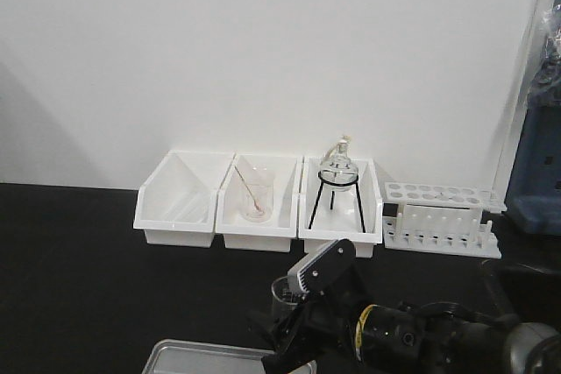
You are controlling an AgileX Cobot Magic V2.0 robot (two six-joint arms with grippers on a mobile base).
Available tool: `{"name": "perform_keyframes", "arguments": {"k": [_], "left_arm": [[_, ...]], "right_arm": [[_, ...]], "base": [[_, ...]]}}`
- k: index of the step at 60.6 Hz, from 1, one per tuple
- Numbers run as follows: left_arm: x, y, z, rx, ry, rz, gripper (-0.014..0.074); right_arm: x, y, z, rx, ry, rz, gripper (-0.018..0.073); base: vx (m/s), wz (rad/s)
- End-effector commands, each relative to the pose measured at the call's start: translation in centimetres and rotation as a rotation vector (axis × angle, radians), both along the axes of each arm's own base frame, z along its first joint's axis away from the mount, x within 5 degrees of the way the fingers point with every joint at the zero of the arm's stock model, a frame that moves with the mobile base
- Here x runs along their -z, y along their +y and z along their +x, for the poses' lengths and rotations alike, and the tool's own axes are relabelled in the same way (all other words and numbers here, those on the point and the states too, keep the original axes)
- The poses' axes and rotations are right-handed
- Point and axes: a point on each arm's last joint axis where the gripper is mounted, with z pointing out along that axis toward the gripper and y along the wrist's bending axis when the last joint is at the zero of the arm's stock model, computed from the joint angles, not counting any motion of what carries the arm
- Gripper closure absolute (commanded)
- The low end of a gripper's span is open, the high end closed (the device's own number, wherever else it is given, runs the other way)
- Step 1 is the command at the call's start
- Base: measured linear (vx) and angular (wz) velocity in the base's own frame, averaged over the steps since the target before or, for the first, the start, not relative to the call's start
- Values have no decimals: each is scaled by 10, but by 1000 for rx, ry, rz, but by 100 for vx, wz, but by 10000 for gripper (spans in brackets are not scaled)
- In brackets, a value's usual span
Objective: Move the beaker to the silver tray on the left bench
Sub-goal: 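Lower the held beaker with the right gripper onto the silver tray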
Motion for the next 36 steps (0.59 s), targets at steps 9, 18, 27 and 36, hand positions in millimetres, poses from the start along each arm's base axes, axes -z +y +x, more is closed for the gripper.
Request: {"name": "perform_keyframes", "arguments": {"k": [9, 18, 27, 36], "left_arm": [[0, -1, 2, 8, -64, -2, 595], [0, -1, 2, 9, -64, -1, 595], [0, -1, 2, 9, -64, -1, 595], [0, -1, 2, 9, -64, -1, 595]], "right_arm": [[9, 34, 8, -110, -53, 75, 571], [31, 56, 12, -158, -45, 49, 571], [51, 65, 19, -161, -15, 33, 568], [64, 66, 24, -148, 10, 29, 566]], "base": [[0, 0], [0, 0], [0, 0], [0, 0]]}}
